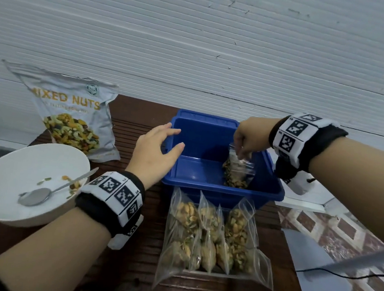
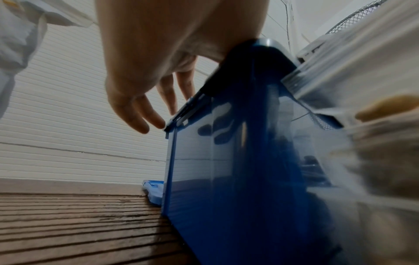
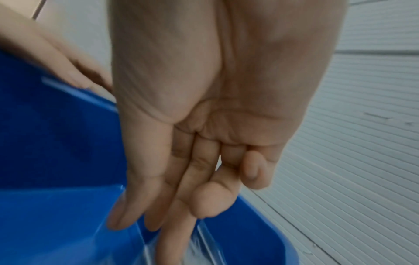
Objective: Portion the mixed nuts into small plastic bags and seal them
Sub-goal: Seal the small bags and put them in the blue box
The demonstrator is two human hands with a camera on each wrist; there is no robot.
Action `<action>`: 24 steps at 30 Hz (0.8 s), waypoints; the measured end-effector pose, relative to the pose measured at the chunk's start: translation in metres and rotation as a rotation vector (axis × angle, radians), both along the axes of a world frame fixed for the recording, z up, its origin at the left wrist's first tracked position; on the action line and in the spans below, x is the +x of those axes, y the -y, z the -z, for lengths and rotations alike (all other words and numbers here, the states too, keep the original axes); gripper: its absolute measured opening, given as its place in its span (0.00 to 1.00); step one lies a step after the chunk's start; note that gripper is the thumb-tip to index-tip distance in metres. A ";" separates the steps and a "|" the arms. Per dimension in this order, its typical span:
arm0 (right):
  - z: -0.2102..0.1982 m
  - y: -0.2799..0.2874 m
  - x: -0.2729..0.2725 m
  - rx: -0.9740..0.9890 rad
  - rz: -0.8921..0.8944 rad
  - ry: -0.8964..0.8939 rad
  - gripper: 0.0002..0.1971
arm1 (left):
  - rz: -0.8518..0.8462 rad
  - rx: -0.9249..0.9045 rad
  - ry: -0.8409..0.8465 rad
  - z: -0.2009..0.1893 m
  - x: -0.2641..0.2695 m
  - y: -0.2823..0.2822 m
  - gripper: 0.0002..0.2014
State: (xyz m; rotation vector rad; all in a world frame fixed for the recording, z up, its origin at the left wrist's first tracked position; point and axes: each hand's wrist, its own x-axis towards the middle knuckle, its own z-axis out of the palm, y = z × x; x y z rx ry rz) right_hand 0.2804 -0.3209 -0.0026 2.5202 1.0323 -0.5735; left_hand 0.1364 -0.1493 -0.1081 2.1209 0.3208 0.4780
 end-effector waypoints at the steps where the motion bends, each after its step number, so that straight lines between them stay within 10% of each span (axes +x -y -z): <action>1: -0.006 0.004 -0.005 0.057 0.009 -0.022 0.04 | -0.006 0.007 0.023 -0.004 -0.002 0.002 0.17; 24: 0.045 0.081 -0.150 0.529 0.443 0.036 0.09 | 0.187 0.142 -0.039 -0.028 -0.062 0.080 0.07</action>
